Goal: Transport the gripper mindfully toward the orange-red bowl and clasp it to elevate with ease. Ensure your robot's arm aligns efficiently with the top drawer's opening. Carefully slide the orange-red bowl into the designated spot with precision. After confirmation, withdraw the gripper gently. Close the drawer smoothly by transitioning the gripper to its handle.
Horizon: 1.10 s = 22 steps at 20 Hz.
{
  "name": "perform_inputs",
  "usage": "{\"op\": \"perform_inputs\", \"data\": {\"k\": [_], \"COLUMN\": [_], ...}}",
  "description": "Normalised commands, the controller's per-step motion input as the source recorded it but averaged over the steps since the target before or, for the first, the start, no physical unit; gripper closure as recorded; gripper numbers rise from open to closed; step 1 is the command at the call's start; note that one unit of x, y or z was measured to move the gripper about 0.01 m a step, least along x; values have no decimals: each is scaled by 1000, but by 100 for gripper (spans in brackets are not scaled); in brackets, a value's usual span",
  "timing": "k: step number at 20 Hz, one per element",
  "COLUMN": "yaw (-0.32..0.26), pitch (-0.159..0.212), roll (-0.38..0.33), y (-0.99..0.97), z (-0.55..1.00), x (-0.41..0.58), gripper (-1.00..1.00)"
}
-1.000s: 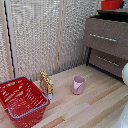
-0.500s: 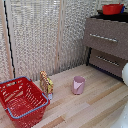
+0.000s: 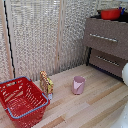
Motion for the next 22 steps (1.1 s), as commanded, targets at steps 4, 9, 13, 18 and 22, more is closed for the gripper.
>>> {"op": "perform_inputs", "data": {"k": [4,9,13,18,22], "yaw": [62,135,205,243,228], "pitch": [1,4,25,121,178], "roll": [-102,-133,-166,-201,-291], "y": [379,357,149,41,0], "z": [278,233,104,-7,-56], "x": [99,187,119,37,-141], "gripper": [-100,-100,-100,-100,-100]}}
